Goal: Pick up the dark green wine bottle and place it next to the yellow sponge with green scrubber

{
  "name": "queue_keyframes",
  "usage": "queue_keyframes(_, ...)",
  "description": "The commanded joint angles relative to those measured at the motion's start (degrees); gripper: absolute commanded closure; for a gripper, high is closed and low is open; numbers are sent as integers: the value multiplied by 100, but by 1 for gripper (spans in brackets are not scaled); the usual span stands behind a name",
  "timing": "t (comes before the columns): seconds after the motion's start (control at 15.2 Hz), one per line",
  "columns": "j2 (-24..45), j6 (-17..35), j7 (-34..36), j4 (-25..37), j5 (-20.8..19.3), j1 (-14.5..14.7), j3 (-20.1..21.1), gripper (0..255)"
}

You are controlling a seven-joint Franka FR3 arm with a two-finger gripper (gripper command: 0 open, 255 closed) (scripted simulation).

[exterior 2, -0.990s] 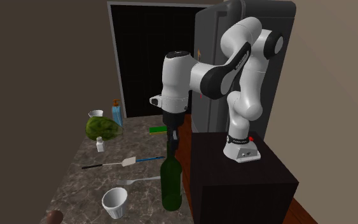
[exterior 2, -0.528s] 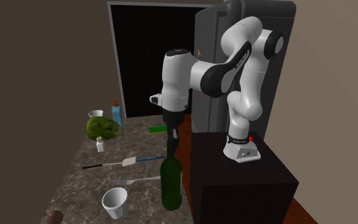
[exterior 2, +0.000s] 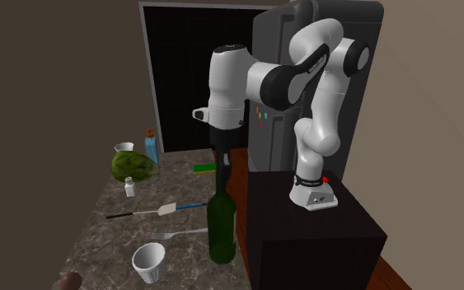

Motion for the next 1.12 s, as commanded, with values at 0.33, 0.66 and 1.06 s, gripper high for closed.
queue_keyframes(0.33,-80,-566,-42,494,26,-13,-48,255)
queue_keyframes(0.66,-313,-669,-530,375,110,-155,-366,255)
queue_keyframes(1.06,-577,-636,-1437,59,138,-439,-968,255)
